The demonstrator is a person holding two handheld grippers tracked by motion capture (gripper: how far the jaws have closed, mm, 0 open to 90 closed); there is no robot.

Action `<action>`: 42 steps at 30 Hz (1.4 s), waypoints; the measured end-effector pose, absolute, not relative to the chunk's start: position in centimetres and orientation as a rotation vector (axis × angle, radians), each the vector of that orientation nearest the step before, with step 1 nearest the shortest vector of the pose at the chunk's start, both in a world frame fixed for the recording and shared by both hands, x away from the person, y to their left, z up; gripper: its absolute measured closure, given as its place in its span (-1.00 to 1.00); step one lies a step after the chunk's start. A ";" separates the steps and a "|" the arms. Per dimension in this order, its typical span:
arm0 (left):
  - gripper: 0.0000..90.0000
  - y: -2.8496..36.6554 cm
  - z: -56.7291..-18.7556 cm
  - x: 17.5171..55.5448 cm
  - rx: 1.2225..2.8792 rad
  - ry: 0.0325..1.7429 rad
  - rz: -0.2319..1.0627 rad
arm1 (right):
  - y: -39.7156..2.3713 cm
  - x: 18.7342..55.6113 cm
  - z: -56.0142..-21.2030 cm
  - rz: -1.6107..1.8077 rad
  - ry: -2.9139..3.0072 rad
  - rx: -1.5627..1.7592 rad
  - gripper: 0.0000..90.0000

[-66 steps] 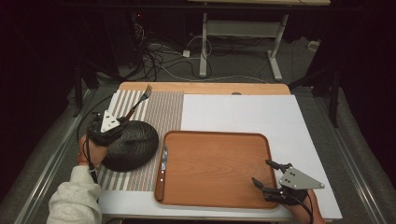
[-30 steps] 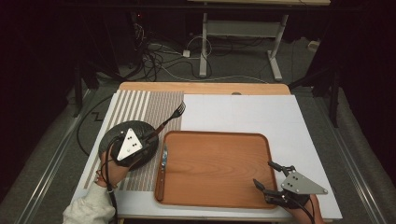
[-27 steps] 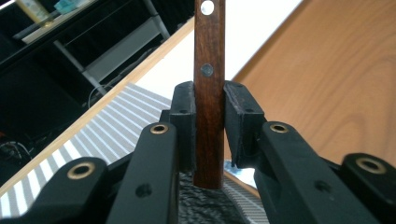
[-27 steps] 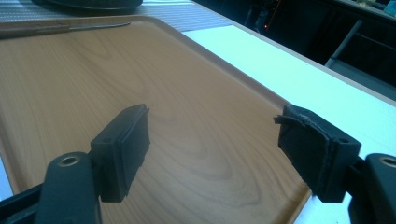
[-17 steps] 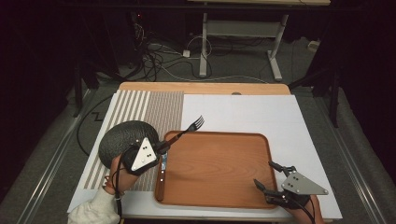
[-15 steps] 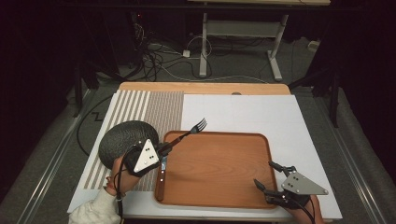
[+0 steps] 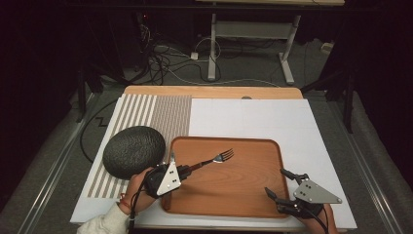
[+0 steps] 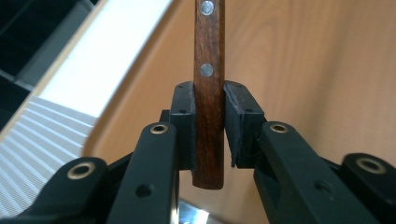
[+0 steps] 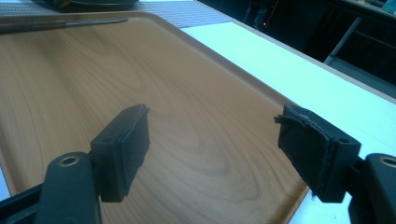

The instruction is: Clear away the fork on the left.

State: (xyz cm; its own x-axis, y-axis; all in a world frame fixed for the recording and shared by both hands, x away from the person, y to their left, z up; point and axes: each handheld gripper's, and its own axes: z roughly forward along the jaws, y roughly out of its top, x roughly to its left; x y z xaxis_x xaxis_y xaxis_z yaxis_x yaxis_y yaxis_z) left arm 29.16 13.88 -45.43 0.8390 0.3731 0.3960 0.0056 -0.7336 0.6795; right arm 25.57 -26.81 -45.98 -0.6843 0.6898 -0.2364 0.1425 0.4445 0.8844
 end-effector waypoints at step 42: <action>0.58 12.1 -47.0 27.3 2.580 0.224 0.385 | -26.4 25.6 -46.4 1.199 2.154 0.677 -0.43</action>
State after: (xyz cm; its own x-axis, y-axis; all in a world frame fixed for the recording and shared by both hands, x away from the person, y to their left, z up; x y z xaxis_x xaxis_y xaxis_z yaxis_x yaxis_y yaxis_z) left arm 27.28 12.10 -46.95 0.9460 0.2309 0.2275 0.0838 -0.8522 0.5164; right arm 25.57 -26.35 -46.42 -0.7050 0.6681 -0.2381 0.1497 0.4684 0.8707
